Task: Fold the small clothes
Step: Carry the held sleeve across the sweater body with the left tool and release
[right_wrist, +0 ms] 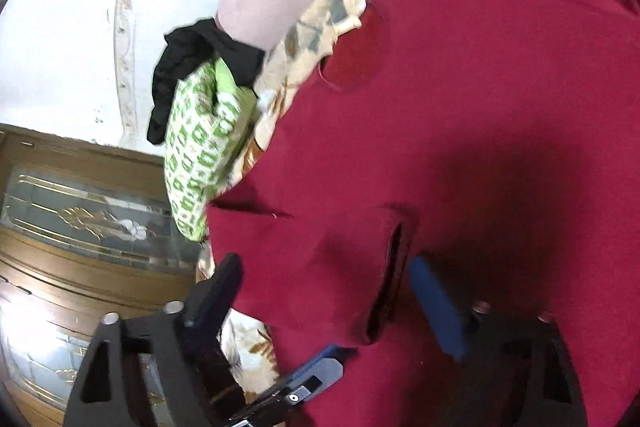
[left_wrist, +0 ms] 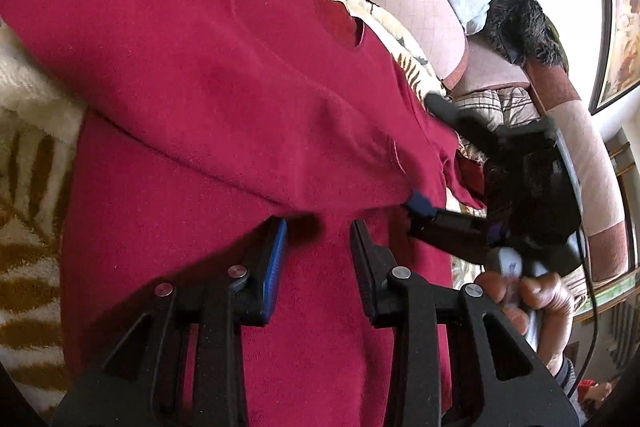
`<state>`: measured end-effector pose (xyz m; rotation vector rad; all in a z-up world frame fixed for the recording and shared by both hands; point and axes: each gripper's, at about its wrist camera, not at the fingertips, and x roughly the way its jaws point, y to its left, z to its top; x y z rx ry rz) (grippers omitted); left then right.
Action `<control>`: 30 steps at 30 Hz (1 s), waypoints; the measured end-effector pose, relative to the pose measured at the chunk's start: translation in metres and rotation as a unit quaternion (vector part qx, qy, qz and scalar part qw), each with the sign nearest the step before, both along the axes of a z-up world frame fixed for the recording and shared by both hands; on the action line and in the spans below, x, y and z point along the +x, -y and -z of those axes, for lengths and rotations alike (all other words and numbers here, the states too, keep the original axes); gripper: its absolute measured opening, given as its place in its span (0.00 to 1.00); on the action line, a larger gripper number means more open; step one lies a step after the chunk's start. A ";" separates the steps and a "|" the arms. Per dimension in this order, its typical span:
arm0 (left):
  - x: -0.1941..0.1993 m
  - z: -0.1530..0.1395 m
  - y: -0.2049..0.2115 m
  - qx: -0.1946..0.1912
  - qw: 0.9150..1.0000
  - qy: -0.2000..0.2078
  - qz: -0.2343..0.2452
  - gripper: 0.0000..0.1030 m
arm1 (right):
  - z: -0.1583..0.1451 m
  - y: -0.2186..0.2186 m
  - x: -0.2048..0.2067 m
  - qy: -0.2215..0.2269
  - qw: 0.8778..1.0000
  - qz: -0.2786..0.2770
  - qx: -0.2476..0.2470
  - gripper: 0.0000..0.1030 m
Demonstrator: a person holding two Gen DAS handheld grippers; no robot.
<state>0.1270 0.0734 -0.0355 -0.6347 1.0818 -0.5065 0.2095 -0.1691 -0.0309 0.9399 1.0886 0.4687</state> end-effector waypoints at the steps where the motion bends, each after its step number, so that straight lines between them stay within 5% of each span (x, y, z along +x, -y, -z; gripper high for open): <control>1: 0.000 0.001 -0.001 -0.003 1.000 0.000 -0.002 0.31 | 0.004 -0.003 0.000 -0.004 1.000 -0.010 -0.004 0.78; 6: 0.001 0.005 -0.001 -0.008 1.000 0.004 -0.013 0.31 | 0.007 -0.014 0.000 0.005 0.999 -0.032 -0.018 0.64; 10: 0.001 0.006 -0.002 -0.010 1.000 0.007 -0.018 0.31 | 0.005 -0.013 0.011 -0.002 0.996 -0.042 -0.083 0.05; 13: 0.001 0.007 -0.003 -0.011 1.000 0.009 -0.024 0.31 | -0.015 -0.002 0.027 0.034 0.989 -0.044 -0.140 0.05; 17: 0.002 0.007 -0.002 -0.007 0.999 0.014 -0.028 0.31 | -0.063 0.022 0.053 0.109 0.965 -0.028 -0.238 0.05; 20: 0.004 0.007 0.000 -0.005 0.999 0.016 -0.029 0.31 | -0.075 0.048 0.072 0.116 0.957 -0.012 -0.267 0.05; 30: 0.006 0.007 0.001 -0.003 0.999 0.018 -0.031 0.31 | -0.012 0.109 0.071 0.047 0.966 0.035 -0.252 0.05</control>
